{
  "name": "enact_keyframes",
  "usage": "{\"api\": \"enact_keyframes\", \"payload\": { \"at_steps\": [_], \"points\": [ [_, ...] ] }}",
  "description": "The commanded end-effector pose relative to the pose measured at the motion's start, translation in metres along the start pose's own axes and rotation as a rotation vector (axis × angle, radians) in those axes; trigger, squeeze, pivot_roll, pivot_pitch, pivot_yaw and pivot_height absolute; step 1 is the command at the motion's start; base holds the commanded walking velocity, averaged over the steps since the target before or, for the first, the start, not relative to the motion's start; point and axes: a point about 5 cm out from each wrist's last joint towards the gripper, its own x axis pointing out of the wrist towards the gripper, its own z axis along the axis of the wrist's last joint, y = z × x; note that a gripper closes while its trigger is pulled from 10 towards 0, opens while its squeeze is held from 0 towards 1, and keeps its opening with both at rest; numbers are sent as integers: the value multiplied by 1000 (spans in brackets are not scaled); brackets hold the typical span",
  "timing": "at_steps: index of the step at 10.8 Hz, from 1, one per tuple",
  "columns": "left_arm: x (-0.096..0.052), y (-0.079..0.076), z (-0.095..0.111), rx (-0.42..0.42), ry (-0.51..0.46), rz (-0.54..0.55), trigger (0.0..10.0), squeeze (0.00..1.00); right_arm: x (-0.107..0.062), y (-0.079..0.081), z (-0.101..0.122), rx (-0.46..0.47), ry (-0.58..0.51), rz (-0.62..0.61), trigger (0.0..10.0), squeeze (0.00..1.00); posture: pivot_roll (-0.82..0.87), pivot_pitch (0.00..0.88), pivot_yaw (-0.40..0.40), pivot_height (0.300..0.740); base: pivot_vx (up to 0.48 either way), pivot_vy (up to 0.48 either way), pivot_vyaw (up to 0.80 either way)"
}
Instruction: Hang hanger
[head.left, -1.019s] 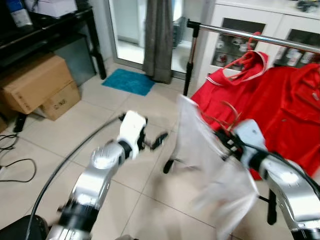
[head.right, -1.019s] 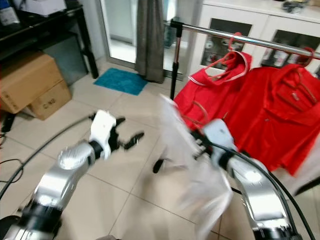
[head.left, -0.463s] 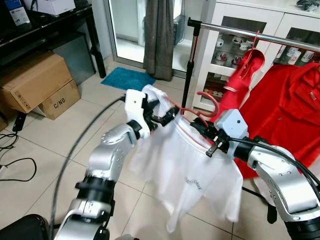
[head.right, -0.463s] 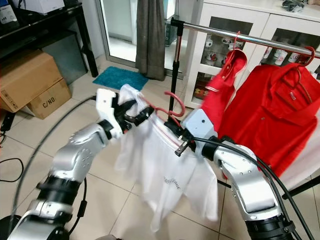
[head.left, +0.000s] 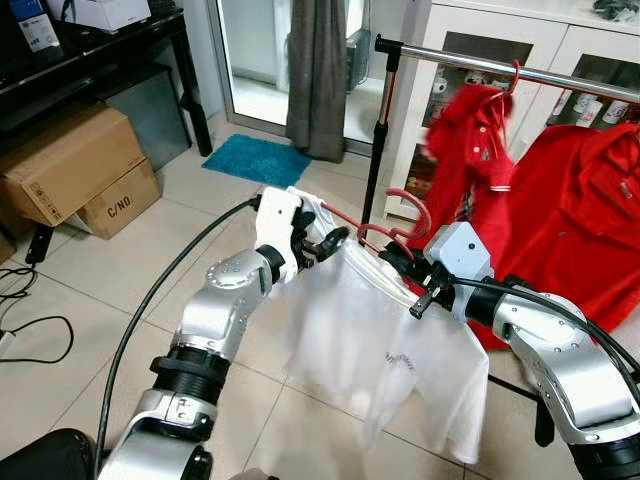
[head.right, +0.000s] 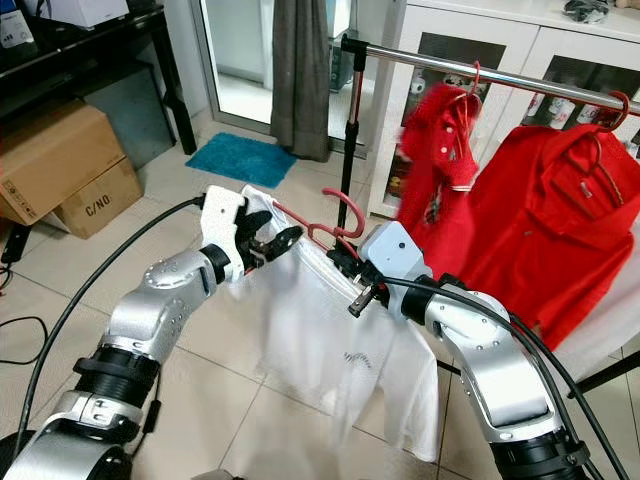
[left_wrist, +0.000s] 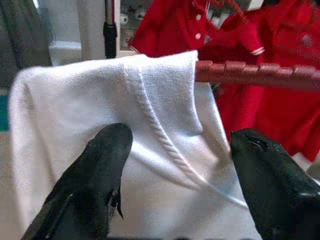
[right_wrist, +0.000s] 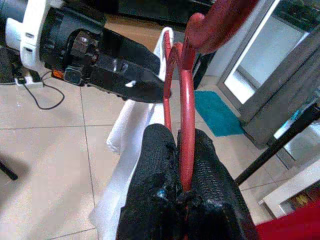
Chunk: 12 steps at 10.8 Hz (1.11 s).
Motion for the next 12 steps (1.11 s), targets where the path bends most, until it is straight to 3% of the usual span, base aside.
{"api": "enact_keyframes", "payload": {
  "at_steps": [1, 3, 4, 8, 12],
  "points": [
    [1, 3, -1, 52, 15, 36, 4157, 0, -1, -9, 14, -40, -42, -44, 0, 0, -155, 8, 26, 740, 0, 0, 0],
    [1, 4, -1, 47, 5, 50, 510, 0, -1, -9, 16, -33, -50, -37, 0, 0, -156, 10, 23, 740, 0, 0, 0],
    [2, 4, -1, 45, -1, 58, 0, 0, -1, -8, 17, -29, -56, -32, 0, 0, -155, 11, 21, 740, 0, 0, 0],
    [3, 1, 1, -2, -64, 36, 0, 0, -3, -9, 19, -22, -66, -32, 0, 0, -159, 15, 14, 740, 0, 0, 0],
    [0, 11, -1, -24, -84, 70, 0, 0, -3, -9, 19, 0, -80, -36, 0, 0, -148, 12, 12, 740, 0, 0, 0]
  ]
}}
